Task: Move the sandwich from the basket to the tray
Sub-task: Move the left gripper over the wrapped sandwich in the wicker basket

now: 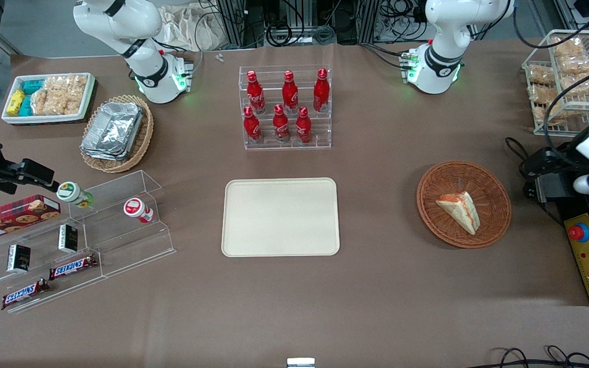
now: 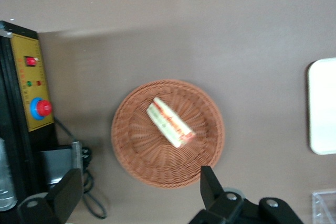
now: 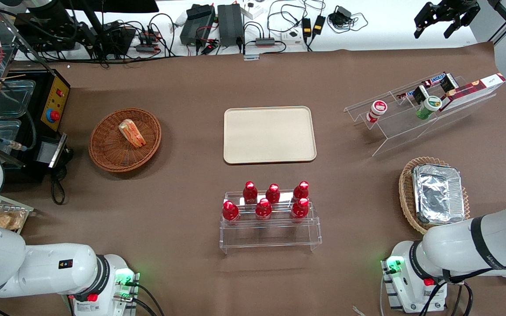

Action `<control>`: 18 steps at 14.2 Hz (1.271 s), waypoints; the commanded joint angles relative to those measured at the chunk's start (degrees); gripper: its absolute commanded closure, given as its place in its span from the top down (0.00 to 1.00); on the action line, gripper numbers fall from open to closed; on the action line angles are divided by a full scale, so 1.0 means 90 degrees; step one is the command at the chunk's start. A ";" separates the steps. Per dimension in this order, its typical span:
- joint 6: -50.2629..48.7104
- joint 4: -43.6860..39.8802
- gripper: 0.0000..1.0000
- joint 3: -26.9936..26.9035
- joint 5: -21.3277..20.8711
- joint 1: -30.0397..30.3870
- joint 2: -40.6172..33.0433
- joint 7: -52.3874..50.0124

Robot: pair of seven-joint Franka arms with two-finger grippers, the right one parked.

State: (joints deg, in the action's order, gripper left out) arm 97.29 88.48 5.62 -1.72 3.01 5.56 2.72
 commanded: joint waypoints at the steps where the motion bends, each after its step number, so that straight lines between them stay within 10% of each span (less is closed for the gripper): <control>1: -0.0048 -0.0202 1.00 -0.0067 0.0394 0.0085 0.0086 -0.0088; 18: 0.2625 0.2882 1.00 -0.0146 0.0572 0.0095 0.0231 -0.4599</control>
State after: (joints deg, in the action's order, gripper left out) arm 117.35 111.74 3.97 2.83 4.02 7.52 -37.04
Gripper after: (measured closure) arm 0.000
